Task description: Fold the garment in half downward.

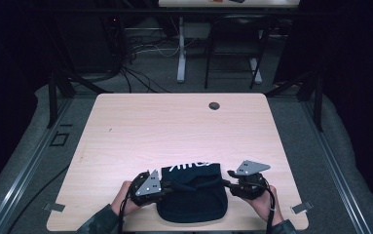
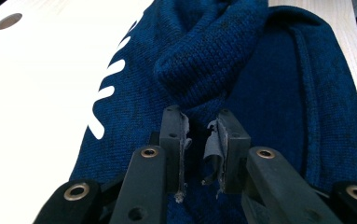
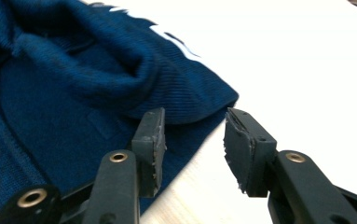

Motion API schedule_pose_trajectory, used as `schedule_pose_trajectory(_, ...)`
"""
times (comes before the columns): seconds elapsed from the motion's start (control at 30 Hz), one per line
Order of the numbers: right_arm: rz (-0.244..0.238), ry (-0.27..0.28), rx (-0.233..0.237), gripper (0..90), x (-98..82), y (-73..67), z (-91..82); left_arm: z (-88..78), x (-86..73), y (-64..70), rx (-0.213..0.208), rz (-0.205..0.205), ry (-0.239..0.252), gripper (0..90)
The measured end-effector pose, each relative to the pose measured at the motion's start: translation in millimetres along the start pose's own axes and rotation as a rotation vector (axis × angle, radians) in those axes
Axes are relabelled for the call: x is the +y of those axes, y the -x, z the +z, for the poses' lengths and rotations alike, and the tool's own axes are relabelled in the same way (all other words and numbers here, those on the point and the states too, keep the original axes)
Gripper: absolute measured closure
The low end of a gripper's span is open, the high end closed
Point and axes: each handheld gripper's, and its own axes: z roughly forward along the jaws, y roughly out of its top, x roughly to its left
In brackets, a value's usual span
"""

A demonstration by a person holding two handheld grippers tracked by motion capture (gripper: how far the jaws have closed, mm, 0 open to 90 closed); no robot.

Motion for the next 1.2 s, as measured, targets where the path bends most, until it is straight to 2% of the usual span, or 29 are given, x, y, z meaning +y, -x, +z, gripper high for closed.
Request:
schedule_pose_trajectory(0.17,0.059,0.063,-0.009,53.9,4.7,6.8,-7.4,1.5,-1.1,0.5,-0.009,-0.008,-0.006,75.8)
schedule_pose_trajectory(0.27,0.063,0.097,-0.012,52.7,15.7,2.5,-6.2,2.2,-1.2,1.2,-0.016,-0.015,-0.012,75.7)
schedule_pose_trajectory(0.33,0.058,0.100,-0.010,52.5,24.3,-0.6,-2.0,3.0,-1.8,1.6,-0.018,-0.011,-0.013,75.6)
schedule_pose_trajectory(0.6,0.040,0.050,0.055,51.4,47.5,-2.0,23.7,4.4,-4.6,1.2,-0.050,-0.010,-0.026,75.2)
schedule_pose_trajectory(0.87,0.009,-0.060,0.089,49.6,33.3,-17.9,44.2,2.1,-6.7,0.7,-0.072,-0.014,-0.040,71.8)
schedule_pose_trajectory(1.03,0.018,-0.096,0.102,48.3,21.1,-17.9,48.0,0.7,-8.4,0.5,-0.088,-0.035,-0.065,57.4)
schedule_pose_trajectory(1.2,0.033,-0.107,0.110,47.8,16.2,-17.6,49.1,-7.4,-8.3,-1.1,-0.087,-0.075,-0.053,45.0)
